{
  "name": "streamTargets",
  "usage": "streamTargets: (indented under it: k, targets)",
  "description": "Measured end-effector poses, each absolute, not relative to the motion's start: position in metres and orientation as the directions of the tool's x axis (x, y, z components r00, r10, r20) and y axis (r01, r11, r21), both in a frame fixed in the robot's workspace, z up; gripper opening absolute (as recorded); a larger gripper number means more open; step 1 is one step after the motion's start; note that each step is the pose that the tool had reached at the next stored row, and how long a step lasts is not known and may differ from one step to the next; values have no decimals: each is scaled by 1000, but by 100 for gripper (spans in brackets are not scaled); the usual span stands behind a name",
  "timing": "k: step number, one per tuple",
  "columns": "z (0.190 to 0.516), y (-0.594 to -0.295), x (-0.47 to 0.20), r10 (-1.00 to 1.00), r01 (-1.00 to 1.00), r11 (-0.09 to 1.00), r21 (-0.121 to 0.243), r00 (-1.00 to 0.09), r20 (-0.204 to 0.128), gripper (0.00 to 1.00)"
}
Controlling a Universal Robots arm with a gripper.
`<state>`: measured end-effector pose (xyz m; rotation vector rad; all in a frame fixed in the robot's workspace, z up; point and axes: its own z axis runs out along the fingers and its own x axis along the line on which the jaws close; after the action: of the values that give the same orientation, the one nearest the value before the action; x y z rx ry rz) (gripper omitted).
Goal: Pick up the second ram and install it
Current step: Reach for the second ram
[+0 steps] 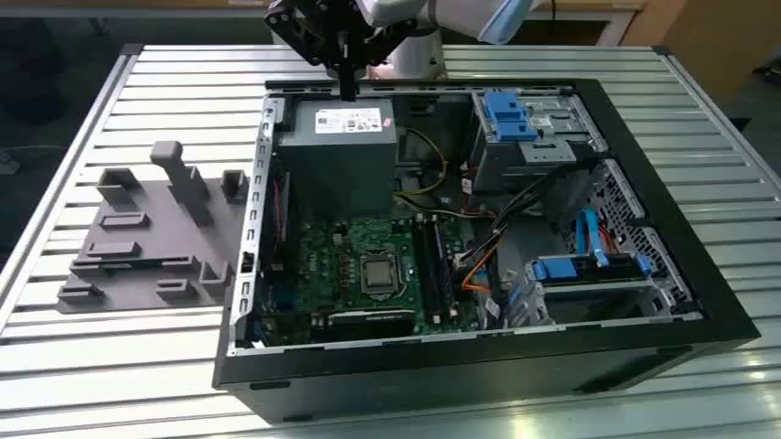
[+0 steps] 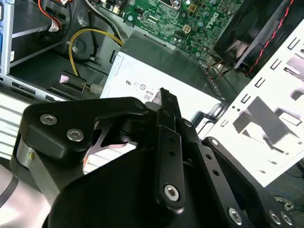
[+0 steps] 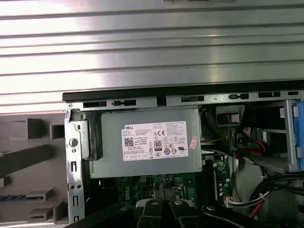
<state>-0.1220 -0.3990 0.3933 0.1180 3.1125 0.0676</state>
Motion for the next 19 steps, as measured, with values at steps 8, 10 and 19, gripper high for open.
streamTargets:
  k: [8,10,19]
  targets:
    - [393,-399,-123,76,75,996,44,-997,-24,13]
    - [393,-399,-124,76,75,996,44,-997,-24,13]
    - [393,-399,-125,76,75,996,44,-997,-24,13]
